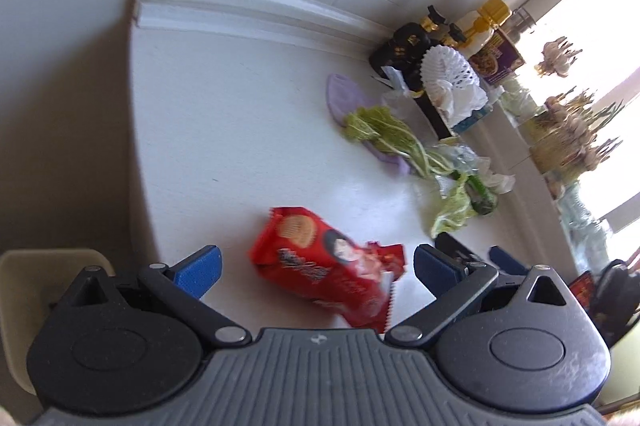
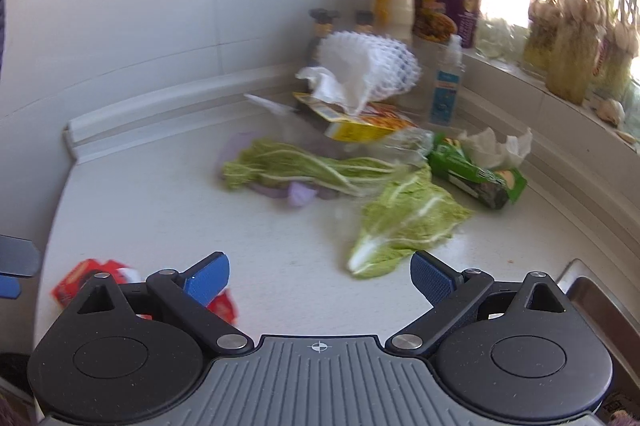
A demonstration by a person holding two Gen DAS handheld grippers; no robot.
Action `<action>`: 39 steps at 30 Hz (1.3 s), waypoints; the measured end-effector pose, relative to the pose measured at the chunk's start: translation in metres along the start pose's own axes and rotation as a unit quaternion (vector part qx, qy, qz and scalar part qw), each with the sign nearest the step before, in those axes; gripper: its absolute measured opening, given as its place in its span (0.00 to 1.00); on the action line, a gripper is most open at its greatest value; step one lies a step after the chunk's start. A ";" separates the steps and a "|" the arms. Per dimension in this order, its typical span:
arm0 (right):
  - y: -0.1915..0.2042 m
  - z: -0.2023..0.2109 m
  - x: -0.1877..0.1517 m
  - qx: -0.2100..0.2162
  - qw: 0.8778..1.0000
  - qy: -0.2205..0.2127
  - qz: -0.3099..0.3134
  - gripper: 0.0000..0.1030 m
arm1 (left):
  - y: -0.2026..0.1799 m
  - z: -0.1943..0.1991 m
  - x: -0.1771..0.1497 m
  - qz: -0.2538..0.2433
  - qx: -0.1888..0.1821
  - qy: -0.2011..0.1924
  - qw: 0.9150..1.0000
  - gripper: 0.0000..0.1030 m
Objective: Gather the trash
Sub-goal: 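Raise both open tools from the bin back toward the counter, then grasp the red snack bag with the left tool while the right tool grasps a cabbage leaf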
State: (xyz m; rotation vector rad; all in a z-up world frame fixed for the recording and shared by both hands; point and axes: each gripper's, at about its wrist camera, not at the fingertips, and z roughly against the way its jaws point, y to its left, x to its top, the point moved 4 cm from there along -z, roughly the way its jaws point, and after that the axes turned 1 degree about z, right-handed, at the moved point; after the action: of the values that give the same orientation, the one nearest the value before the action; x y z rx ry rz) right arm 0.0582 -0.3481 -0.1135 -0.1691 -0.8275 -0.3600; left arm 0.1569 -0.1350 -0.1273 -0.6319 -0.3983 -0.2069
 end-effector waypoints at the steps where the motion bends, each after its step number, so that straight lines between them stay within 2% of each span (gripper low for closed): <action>1: -0.005 -0.006 0.000 -0.004 1.000 0.001 -0.005 0.96 | -0.002 -0.004 0.000 0.009 -0.007 0.007 1.000 0.99; 8: -0.023 -0.036 -0.002 -0.015 0.999 0.015 -0.024 0.96 | -0.003 -0.027 -0.003 0.074 -0.015 0.050 0.996 0.93; 14: -0.030 -0.055 -0.002 -0.019 0.999 0.023 -0.038 0.96 | -0.003 -0.037 -0.006 0.107 -0.005 0.063 0.992 0.83; 17: -0.033 -0.065 -0.001 -0.021 0.998 0.026 -0.048 0.96 | -0.002 -0.041 -0.006 0.115 0.004 0.067 0.991 0.75; 22: -0.037 -0.081 0.003 -0.029 0.998 0.032 -0.055 0.96 | -0.005 -0.048 -0.007 0.107 0.015 0.070 0.992 0.55; 24: -0.037 -0.086 0.004 -0.040 0.997 0.036 -0.046 0.96 | -0.007 -0.049 -0.006 0.101 0.017 0.067 0.992 0.54; 27: -0.039 -0.087 0.004 -0.041 0.998 0.036 -0.045 0.94 | -0.008 -0.052 -0.006 0.094 0.022 0.067 0.993 0.41; 30: -0.042 -0.084 0.002 -0.047 0.997 0.037 -0.048 0.93 | -0.007 -0.053 -0.006 0.094 0.022 0.063 0.993 0.35; 32: -0.046 -0.081 0.000 -0.050 0.997 0.037 -0.054 0.91 | -0.007 -0.054 -0.005 0.093 0.022 0.062 0.994 0.31; 35: -0.051 -0.076 -0.001 -0.050 0.997 0.034 -0.055 0.81 | -0.006 -0.056 -0.004 0.092 0.021 0.060 0.994 0.26; 38: -0.052 -0.072 -0.001 -0.043 0.997 0.035 -0.052 0.66 | -0.005 -0.056 -0.004 0.091 0.021 0.059 0.994 0.19; 39: -0.051 -0.070 -0.002 -0.041 0.997 0.034 -0.051 0.57 | -0.004 -0.056 -0.004 0.091 0.021 0.058 0.994 0.16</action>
State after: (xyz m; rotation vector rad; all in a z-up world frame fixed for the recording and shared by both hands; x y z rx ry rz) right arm 0.0862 -0.4149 -0.1610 -0.1897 -0.7560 -0.4932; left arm 0.1688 -0.1723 -0.1683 -0.6077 -0.2299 -0.0603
